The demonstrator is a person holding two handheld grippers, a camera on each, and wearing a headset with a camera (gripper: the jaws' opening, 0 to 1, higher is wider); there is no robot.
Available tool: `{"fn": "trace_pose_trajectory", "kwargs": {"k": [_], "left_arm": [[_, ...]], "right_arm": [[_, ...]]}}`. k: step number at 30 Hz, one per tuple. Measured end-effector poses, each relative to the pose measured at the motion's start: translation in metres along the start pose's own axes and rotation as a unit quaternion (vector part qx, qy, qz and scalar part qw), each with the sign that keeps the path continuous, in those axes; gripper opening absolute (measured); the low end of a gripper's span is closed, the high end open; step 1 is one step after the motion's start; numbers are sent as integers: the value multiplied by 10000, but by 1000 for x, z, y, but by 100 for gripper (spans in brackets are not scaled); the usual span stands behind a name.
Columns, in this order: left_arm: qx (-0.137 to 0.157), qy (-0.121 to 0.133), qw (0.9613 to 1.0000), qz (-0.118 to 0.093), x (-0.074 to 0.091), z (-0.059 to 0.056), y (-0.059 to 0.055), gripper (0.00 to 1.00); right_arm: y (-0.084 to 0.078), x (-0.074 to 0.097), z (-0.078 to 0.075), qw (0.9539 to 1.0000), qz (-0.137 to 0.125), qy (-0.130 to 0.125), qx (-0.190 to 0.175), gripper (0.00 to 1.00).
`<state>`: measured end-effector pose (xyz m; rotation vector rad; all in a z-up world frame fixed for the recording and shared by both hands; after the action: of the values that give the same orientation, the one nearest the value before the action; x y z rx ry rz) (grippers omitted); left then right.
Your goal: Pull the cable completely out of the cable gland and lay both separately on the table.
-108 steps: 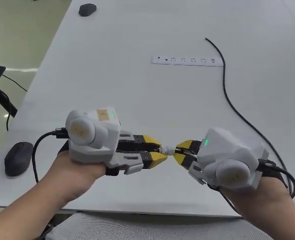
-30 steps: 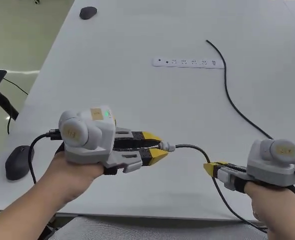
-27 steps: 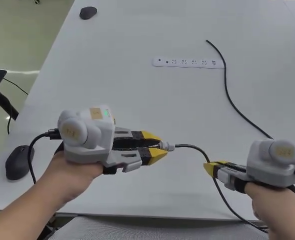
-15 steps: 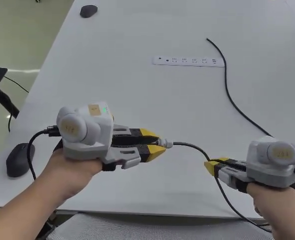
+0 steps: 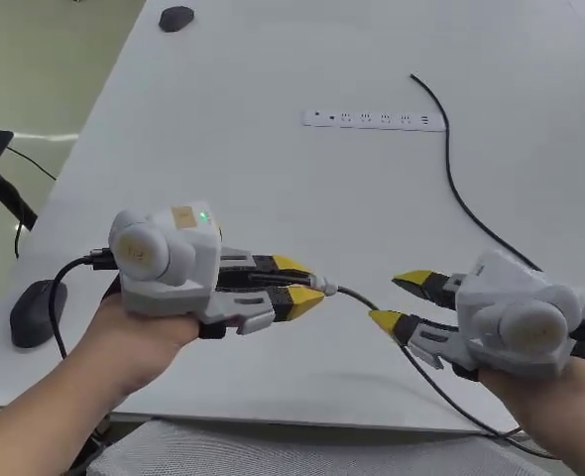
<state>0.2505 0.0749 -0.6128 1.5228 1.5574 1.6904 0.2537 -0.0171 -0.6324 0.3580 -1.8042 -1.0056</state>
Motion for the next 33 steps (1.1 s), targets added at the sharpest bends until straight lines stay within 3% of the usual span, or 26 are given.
{"fn": "trace_pose_trajectory", "kwargs": {"k": [1,5,12,16,19,33], "left_arm": [[-4,-6,10000,-3,0,0,0,15],[6,-24,10000,-15,0,-1,1,15],[55,-29,10000,-6,1,-1,0,15],[50,-20,10000,-7,1,-3,-1,15],[91,-30,10000,-28,1,-4,-1,15],[43,-110,9999,16,0,-9,-5,15]], "right_arm": [[7,-2,4,9998,-30,43,212,26],[19,-9,13,9989,-65,140,447,23],[19,-23,20,9973,73,184,710,13],[21,-24,22,9979,34,264,591,9],[21,-26,22,9973,35,207,704,2],[13,-25,26,9992,48,357,186,0]]}}
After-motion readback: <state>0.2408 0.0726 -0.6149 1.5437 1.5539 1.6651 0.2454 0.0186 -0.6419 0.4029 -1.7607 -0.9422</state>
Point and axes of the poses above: the centre of the closed fingertips' face, and the gripper's own axes: x roughly backward along the fingers, z roughly to its left, y roughly out of its top, the point moved 3 cm from there along x, roughly backward along the fingers, and after that the axes turned 4 degrees about z, right-handed, at the moved point
